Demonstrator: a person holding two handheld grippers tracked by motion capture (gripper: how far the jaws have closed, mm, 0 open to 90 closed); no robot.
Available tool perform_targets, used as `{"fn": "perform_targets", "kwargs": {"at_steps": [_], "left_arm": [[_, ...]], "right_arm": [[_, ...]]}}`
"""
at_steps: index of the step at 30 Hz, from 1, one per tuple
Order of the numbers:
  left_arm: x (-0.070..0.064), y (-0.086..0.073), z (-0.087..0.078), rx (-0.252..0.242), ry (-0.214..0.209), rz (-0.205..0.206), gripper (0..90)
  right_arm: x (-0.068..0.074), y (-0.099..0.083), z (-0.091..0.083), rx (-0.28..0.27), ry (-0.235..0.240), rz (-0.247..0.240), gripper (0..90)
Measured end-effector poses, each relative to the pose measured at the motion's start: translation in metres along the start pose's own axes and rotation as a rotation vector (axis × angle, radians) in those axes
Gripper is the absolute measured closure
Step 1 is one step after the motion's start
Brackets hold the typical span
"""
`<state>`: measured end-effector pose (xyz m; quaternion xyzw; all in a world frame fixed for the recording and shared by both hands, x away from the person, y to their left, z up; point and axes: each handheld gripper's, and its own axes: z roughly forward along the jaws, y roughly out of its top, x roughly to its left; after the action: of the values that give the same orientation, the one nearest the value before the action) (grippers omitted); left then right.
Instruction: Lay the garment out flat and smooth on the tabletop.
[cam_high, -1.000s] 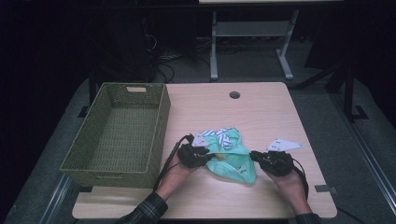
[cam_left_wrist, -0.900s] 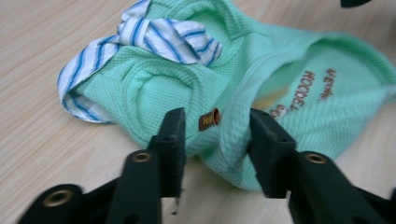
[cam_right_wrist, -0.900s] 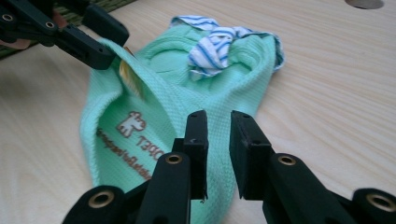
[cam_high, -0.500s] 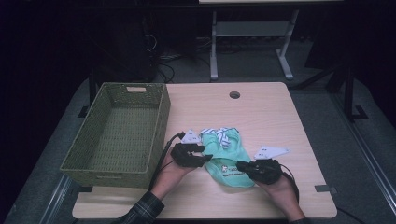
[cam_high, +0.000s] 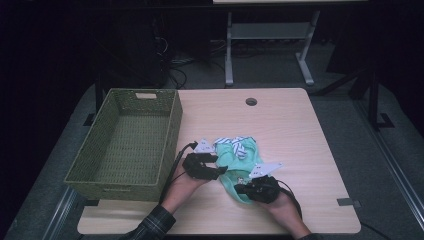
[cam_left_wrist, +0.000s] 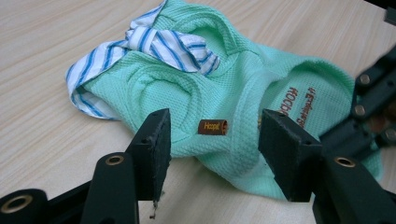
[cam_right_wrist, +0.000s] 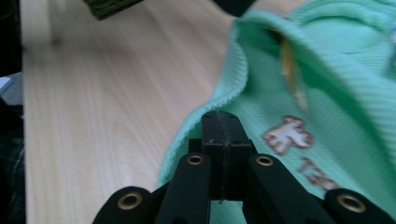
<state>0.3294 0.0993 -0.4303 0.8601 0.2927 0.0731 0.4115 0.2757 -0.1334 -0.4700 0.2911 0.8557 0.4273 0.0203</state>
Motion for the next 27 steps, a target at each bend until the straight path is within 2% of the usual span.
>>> {"fn": "perform_targets", "kwargs": {"at_steps": [3,8,11,16,18,20,27], "left_arm": [[0.000,0.000,0.000,-0.003,0.000,0.000,43.4],[-0.001,0.000,0.002,0.010,-0.004,0.006,43.4],[-0.003,-0.002,0.004,0.015,-0.010,0.004,44.1],[-0.007,-0.006,0.011,0.044,-0.044,0.002,51.4],[-0.009,-0.007,0.013,0.048,-0.056,-0.001,53.3],[-0.011,-0.007,0.014,0.051,-0.071,0.009,55.3],[-0.022,-0.014,0.020,0.116,-0.129,0.053,55.2]], "right_arm": [[0.008,0.001,0.005,0.010,0.031,-0.022,89.7],[0.024,0.003,0.013,0.007,0.123,-0.058,89.6],[0.028,0.005,0.012,-0.004,0.130,-0.073,89.1],[0.018,0.007,-0.002,-0.045,0.094,-0.058,87.7],[0.011,0.008,-0.010,-0.058,0.064,-0.046,87.7],[0.003,0.007,-0.017,-0.068,0.035,-0.037,87.7],[-0.025,0.002,-0.042,-0.105,-0.055,0.013,87.7]]}}
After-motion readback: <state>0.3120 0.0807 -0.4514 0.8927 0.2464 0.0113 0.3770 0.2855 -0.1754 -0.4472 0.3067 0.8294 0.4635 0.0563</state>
